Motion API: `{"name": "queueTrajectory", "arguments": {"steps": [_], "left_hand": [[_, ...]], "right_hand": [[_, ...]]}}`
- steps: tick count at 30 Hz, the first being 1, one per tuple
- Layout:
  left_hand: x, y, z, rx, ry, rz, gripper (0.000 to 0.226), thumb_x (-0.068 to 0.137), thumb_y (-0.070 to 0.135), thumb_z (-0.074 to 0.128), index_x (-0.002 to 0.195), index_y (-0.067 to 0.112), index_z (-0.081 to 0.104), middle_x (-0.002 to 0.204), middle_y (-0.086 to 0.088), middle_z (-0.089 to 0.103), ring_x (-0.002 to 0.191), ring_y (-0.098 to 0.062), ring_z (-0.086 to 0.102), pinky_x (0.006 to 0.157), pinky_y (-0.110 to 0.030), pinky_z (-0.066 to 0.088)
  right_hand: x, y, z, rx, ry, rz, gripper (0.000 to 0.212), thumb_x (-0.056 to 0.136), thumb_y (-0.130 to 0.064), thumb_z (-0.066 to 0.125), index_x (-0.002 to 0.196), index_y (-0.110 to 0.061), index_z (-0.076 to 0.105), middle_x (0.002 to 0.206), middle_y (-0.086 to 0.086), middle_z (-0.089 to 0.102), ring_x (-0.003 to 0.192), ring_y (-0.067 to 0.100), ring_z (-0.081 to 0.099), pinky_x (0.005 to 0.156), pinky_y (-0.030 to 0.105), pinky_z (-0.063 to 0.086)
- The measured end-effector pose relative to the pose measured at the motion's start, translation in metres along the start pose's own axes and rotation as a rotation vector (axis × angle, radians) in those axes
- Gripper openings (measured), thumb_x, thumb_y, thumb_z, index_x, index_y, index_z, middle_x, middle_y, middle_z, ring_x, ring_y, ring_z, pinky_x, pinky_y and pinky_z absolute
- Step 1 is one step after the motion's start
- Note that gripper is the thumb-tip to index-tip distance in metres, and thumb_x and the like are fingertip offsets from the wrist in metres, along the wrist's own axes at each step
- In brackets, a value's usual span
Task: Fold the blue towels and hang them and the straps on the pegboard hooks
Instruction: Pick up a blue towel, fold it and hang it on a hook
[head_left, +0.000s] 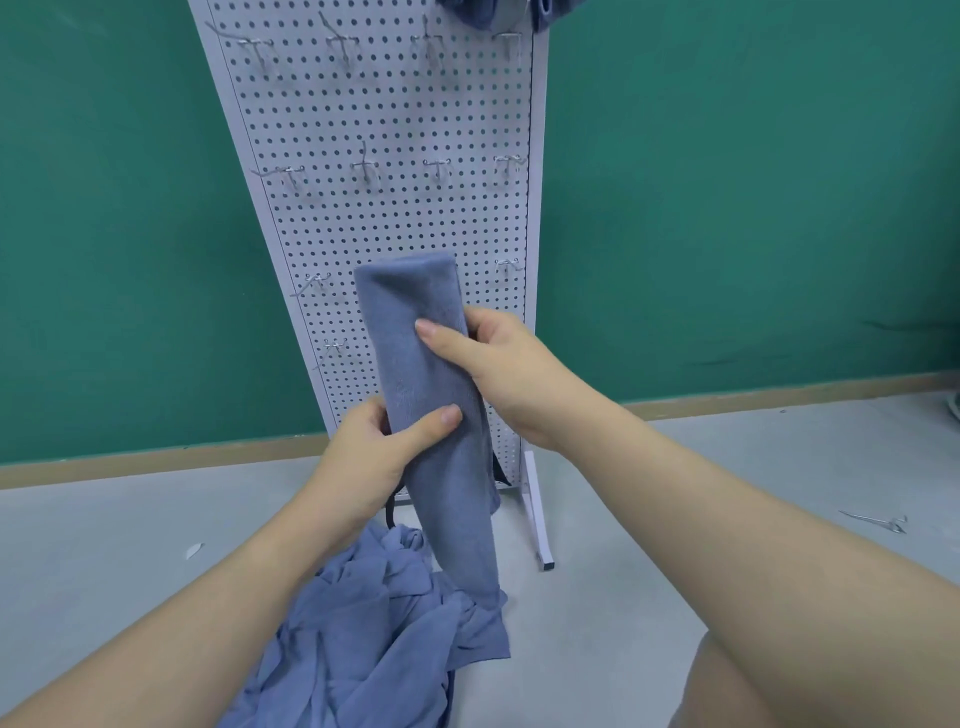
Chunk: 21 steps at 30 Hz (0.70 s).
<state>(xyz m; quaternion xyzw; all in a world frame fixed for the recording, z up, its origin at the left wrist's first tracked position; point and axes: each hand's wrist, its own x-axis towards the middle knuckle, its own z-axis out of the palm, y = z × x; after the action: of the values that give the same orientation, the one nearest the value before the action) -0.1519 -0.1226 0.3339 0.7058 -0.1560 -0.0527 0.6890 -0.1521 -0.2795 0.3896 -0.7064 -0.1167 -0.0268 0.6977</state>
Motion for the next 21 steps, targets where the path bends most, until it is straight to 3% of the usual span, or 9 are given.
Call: {"name": "queueTrajectory", "arguments": {"steps": [4, 6, 9, 13, 18, 21], "left_hand": [[-0.003, -0.009, 0.007, -0.004, -0.028, -0.051, 0.055, 0.071, 0.047, 0.091, 0.111, 0.014, 0.073, 0.104, 0.002, 0.08, 0.102, -0.015, 0.075, 0.082, -0.026, 0.058], [-0.005, -0.014, 0.011, -0.004, -0.024, -0.065, 0.058, 0.063, 0.052, 0.086, 0.109, 0.018, 0.074, 0.105, 0.002, 0.08, 0.102, -0.015, 0.075, 0.088, -0.032, 0.057], [-0.008, -0.016, 0.015, 0.003, -0.041, -0.084, 0.05, 0.068, 0.043, 0.084, 0.109, 0.017, 0.075, 0.105, 0.001, 0.08, 0.101, -0.016, 0.075, 0.094, -0.039, 0.057], [-0.008, -0.02, 0.012, 0.057, -0.039, -0.121, 0.069, 0.056, 0.051, 0.088, 0.112, 0.012, 0.074, 0.104, -0.003, 0.08, 0.102, -0.021, 0.075, 0.099, -0.049, 0.056], [-0.009, -0.018, 0.007, 0.136, -0.128, -0.199, 0.034, 0.085, 0.028, 0.085, 0.104, 0.003, 0.073, 0.093, -0.018, 0.079, 0.084, -0.033, 0.077, 0.087, -0.056, 0.057], [-0.007, -0.014, 0.003, 0.155, -0.127, -0.185, 0.05, 0.075, 0.041, 0.087, 0.101, 0.001, 0.073, 0.092, -0.024, 0.076, 0.087, -0.05, 0.072, 0.084, -0.067, 0.054]], "right_hand": [[0.002, -0.007, 0.002, 0.219, 0.003, -0.033, 0.013, 0.108, -0.016, 0.052, 0.108, -0.01, 0.063, 0.103, 0.009, 0.072, 0.094, 0.02, 0.069, 0.093, 0.036, 0.058], [0.003, -0.011, 0.003, 0.273, 0.016, -0.043, 0.014, 0.108, -0.015, 0.05, 0.114, -0.007, 0.06, 0.105, 0.011, 0.07, 0.095, 0.022, 0.067, 0.094, 0.037, 0.057], [0.004, -0.015, 0.002, 0.304, 0.042, -0.05, 0.015, 0.109, -0.016, 0.05, 0.116, -0.008, 0.06, 0.106, 0.011, 0.07, 0.096, 0.023, 0.068, 0.097, 0.042, 0.056], [0.005, -0.022, -0.008, 0.365, 0.116, -0.076, 0.016, 0.108, -0.019, 0.051, 0.116, -0.009, 0.061, 0.105, 0.009, 0.073, 0.095, 0.021, 0.07, 0.094, 0.04, 0.058], [0.007, -0.03, -0.029, 0.512, 0.284, -0.174, 0.024, 0.109, -0.017, 0.05, 0.127, -0.008, 0.062, 0.127, 0.014, 0.072, 0.116, 0.024, 0.071, 0.102, 0.04, 0.056], [0.006, -0.031, -0.041, 0.579, 0.371, -0.17, 0.022, 0.109, -0.019, 0.05, 0.125, -0.01, 0.063, 0.128, 0.014, 0.071, 0.112, 0.022, 0.072, 0.099, 0.04, 0.058]]}}
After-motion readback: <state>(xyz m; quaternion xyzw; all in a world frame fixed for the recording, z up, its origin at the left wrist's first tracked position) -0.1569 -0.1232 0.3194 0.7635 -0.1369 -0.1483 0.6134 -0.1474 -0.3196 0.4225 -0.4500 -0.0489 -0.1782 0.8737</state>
